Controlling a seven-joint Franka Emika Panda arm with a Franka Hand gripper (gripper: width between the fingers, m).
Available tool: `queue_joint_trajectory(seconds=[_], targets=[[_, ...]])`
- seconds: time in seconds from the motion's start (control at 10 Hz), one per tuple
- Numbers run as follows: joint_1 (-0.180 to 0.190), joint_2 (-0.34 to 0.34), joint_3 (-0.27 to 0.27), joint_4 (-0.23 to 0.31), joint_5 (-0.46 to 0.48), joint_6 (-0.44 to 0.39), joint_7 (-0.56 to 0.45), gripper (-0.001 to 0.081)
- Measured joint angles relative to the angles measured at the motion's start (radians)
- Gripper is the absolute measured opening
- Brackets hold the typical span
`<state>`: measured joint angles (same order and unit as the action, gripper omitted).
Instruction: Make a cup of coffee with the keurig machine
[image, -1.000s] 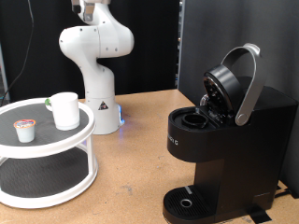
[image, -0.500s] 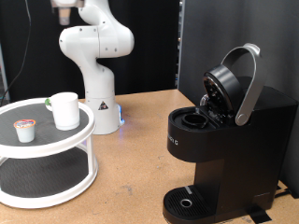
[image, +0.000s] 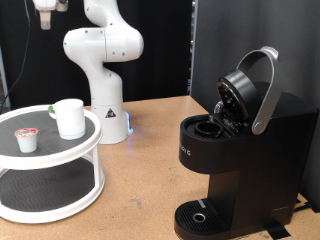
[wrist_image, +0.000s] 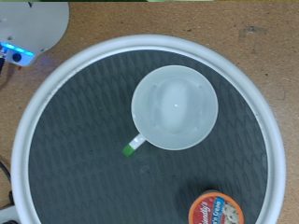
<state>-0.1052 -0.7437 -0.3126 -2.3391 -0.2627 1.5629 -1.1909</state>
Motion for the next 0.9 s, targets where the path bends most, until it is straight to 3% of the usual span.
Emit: queue_joint_trajectory(seconds=[0.4,0.9], targets=[[-0.003,0.022,-0.06,-0.036,0.005,0.134,0.007,0.0805],[-0.017,0.135,-0.101,-0.036,0.032,0.241,0.165,0.0805]])
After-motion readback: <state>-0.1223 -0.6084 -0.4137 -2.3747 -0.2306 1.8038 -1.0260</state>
